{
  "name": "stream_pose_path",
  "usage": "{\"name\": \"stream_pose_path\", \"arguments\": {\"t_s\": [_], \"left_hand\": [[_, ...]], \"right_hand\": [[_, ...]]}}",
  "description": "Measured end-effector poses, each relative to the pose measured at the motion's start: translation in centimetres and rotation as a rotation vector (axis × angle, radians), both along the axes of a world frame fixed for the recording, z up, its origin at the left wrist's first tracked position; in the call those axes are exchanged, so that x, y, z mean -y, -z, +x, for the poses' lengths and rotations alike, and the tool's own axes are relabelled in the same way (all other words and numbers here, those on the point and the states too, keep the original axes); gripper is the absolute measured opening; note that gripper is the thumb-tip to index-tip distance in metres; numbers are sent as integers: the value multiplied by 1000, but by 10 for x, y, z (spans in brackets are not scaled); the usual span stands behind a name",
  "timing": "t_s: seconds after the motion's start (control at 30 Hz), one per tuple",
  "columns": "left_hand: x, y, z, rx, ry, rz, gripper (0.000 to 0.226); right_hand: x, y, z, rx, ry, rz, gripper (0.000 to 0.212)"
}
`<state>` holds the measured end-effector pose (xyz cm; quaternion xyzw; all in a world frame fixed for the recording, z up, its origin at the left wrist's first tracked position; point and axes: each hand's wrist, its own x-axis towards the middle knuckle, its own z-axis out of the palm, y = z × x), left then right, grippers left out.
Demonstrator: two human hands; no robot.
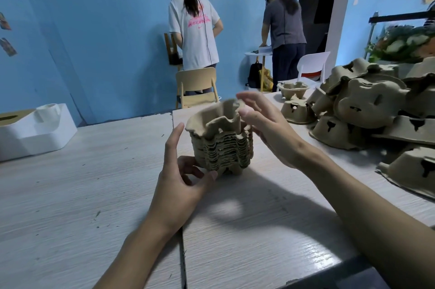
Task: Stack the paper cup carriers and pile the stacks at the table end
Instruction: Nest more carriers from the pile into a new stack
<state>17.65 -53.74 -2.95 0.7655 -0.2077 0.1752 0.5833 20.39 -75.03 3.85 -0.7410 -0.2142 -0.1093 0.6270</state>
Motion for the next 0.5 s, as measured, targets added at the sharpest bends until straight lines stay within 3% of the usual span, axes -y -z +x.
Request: {"name": "stream_pose_path", "arguments": {"t_s": [0.17, 0.5], "left_hand": [[2, -1, -2, -32, -7, -15, 101], [38, -22, -39, -92, 99, 40, 95]], "right_hand": [[0, 0, -5, -104, 1, -36, 46], [29, -1, -63, -75, 106, -131, 46]]}}
